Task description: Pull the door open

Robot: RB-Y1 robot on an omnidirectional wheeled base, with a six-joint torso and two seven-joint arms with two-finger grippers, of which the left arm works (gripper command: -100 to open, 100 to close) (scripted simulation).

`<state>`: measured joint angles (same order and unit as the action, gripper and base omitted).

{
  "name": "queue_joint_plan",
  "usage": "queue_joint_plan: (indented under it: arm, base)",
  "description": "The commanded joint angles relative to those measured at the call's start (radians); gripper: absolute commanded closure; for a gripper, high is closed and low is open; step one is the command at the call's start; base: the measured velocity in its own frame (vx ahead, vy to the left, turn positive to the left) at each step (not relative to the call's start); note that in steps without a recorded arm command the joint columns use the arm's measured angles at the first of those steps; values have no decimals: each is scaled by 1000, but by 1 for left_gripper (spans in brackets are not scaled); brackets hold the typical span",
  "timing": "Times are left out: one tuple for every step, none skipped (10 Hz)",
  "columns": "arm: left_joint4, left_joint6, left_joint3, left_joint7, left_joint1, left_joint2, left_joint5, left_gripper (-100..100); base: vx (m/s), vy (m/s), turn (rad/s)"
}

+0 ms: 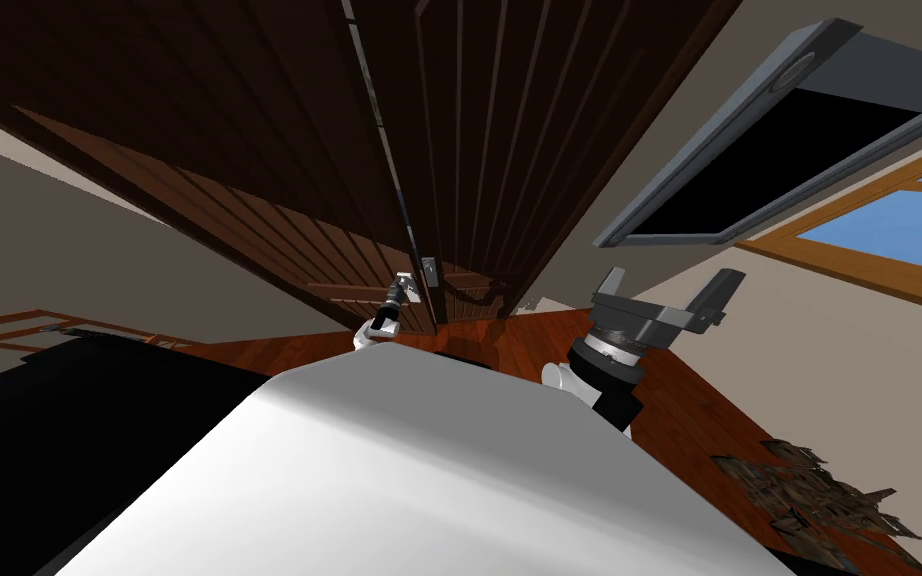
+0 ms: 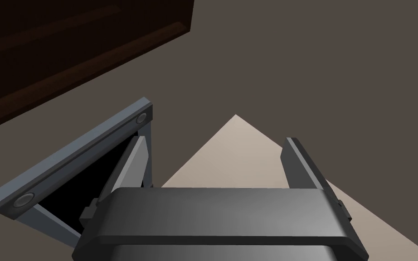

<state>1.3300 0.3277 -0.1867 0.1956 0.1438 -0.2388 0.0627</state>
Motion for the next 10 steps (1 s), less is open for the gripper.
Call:
queue_joint_plan:
  arm:
    - [0, 0, 0, 0, 2, 0, 0, 100]
    - [0, 0, 0, 0, 2, 0, 0, 100]
    - [0, 0, 0, 0, 2, 0, 0, 100]
    - [0, 0, 0, 0, 2, 0, 0, 100]
    - [0, 0, 0, 0, 2, 0, 0, 100]
    - [0, 0, 0, 0, 2, 0, 0, 100]
    - [4, 5, 16, 12, 15, -13, 0, 100]
    - [7, 8, 24, 18, 20, -20, 0, 100]
    - [11, 11, 33, 26, 25, -28, 0, 100]
    - [15, 15, 44, 34, 30, -37, 1, 100]
  base:
    - [-9, 4, 17]
    - [-28, 7, -5]
    - [-27, 3, -9]
    - [-19, 0, -1]
    - [-10, -2, 3]
    - [0, 0, 0]
    - [-127, 47, -108]
    - [-184, 102, -133]
    - [-206, 86, -141]
    - [-190, 61, -114]
